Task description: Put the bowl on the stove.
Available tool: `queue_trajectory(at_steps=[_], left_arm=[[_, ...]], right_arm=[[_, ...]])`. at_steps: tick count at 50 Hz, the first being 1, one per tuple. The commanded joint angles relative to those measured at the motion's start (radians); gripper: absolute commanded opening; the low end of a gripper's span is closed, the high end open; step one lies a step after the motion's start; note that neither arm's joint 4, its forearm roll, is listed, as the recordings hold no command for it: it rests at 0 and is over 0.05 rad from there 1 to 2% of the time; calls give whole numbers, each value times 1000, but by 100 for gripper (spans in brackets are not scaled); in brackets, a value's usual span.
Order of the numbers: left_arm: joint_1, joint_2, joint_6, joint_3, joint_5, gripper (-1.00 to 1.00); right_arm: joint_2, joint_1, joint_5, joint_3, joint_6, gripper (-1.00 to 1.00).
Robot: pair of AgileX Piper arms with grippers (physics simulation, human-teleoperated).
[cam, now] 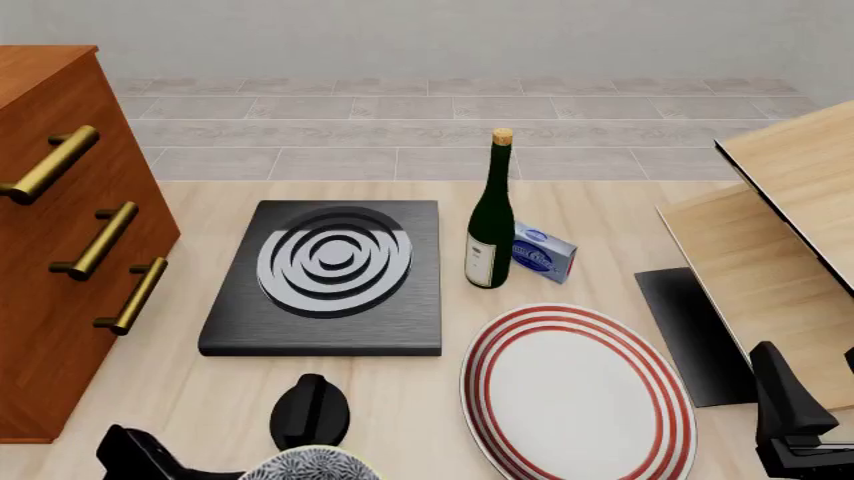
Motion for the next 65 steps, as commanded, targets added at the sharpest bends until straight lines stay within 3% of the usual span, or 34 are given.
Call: queue_trajectory(at_steps=[1,13,15,17,31,38,46,51,52,54,58,61,65], left_arm=[[15,-88,9,0,50,-100],[69,-203,42,-79,168,-100],[74,-219,-8,-114,204,-100],[101,-207,26,-132,196,-100],[108,-280,35,-260,328,-100],[122,-274,-5,-335,357,-100],[187,-209,-40,-451,370,-100],[224,-150,-101,-519,369,-100],[222,-133,-139,-529,375,-100],[240,-128,-113,-562,379,-100],[264,-93,-141,-603,378,-100],[352,-23,-141,-636,352,-100],[388,3,-165,-659,348,-100]], right_arm=[[0,0,0,0,0,100],[0,0,0,0,0,100],[0,0,0,0,0,100],[0,0,0,0,0,100],[0,0,0,0,0,100],[0,0,0,0,0,100],[0,0,0,0,0,100],[0,0,0,0,0,100],[0,0,0,0,0,100],[0,0,0,0,0,100],[0,0,0,0,0,100],[0,0,0,0,0,100],[0,0,0,0,0,100]])
